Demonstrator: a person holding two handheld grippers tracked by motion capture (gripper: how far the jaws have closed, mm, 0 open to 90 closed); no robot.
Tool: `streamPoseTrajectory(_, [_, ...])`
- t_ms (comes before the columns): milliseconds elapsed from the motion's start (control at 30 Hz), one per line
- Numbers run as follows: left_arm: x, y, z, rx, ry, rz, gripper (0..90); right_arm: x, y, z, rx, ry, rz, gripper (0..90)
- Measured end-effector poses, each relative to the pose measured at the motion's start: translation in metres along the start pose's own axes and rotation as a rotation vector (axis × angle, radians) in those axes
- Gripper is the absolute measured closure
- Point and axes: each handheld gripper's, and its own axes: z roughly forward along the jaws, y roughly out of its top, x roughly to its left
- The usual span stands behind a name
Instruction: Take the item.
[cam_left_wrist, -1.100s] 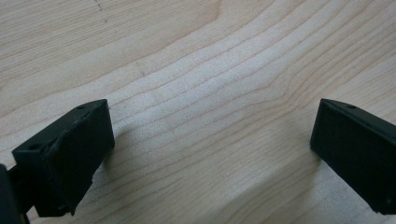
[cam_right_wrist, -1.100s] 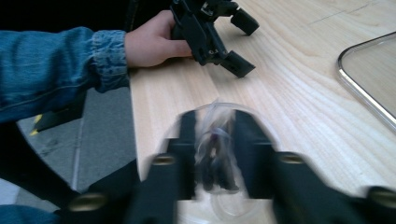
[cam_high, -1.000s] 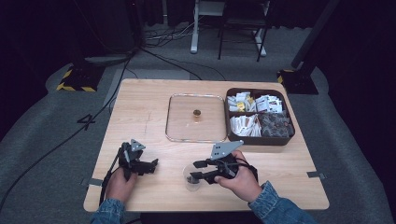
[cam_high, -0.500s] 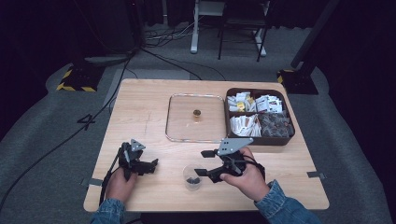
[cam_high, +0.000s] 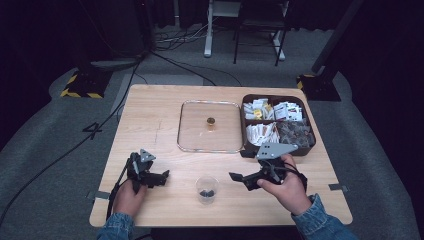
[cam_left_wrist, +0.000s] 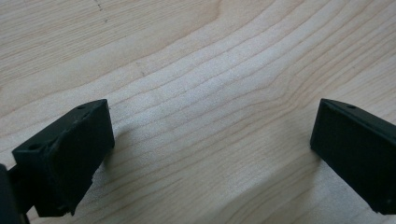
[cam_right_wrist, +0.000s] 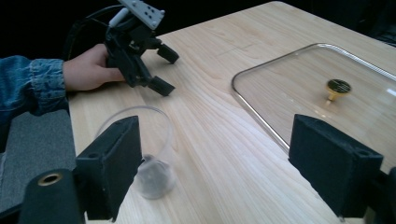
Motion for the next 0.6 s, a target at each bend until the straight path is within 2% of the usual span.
streamPoseTrajectory(600, [0.0,0.001,0.001,-0.002,-0.003,0.0,0.0,-0.039,-0.031,-0.052,0.028,-0.129,0.063,16.7])
